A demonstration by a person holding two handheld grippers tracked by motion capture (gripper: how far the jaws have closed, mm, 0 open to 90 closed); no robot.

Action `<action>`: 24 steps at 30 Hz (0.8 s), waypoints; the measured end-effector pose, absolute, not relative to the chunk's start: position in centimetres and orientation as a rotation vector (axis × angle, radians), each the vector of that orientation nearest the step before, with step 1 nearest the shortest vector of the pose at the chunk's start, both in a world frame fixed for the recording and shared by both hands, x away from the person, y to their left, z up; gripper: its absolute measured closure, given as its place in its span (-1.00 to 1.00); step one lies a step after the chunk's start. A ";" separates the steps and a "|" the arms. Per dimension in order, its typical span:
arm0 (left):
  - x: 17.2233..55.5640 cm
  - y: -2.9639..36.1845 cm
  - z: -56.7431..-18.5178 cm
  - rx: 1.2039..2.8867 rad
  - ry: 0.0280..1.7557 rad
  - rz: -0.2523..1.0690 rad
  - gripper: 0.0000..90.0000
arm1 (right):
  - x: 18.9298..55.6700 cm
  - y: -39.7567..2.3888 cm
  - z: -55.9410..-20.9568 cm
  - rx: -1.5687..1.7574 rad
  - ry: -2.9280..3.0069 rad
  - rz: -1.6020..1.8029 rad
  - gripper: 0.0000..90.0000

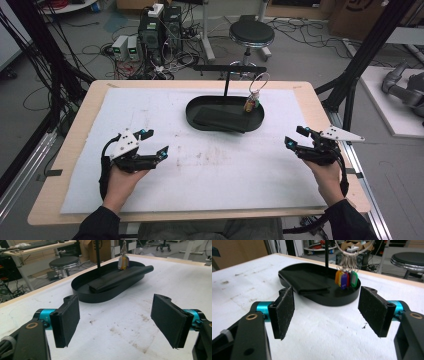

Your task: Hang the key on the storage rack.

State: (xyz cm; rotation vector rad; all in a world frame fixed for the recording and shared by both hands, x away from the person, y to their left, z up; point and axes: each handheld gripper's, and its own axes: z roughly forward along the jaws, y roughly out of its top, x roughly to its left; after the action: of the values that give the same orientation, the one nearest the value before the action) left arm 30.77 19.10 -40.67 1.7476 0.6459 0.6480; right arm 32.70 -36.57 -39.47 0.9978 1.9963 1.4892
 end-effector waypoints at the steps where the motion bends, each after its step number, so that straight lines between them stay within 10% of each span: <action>1: 30.7 19.2 -40.7 1.751 0.644 0.655 -0.48 | 32.6 -36.7 -39.7 1.005 1.993 1.488 -0.34; 24: 30.6 20.4 -41.6 1.752 0.689 0.681 -0.48 | 32.9 -37.1 -41.5 1.058 2.003 1.395 -0.49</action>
State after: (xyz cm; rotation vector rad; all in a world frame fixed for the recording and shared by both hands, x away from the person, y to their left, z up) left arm 30.55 20.36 -41.59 1.7521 0.6886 0.6809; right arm 32.88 -37.07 -41.49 1.0584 2.0032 1.3946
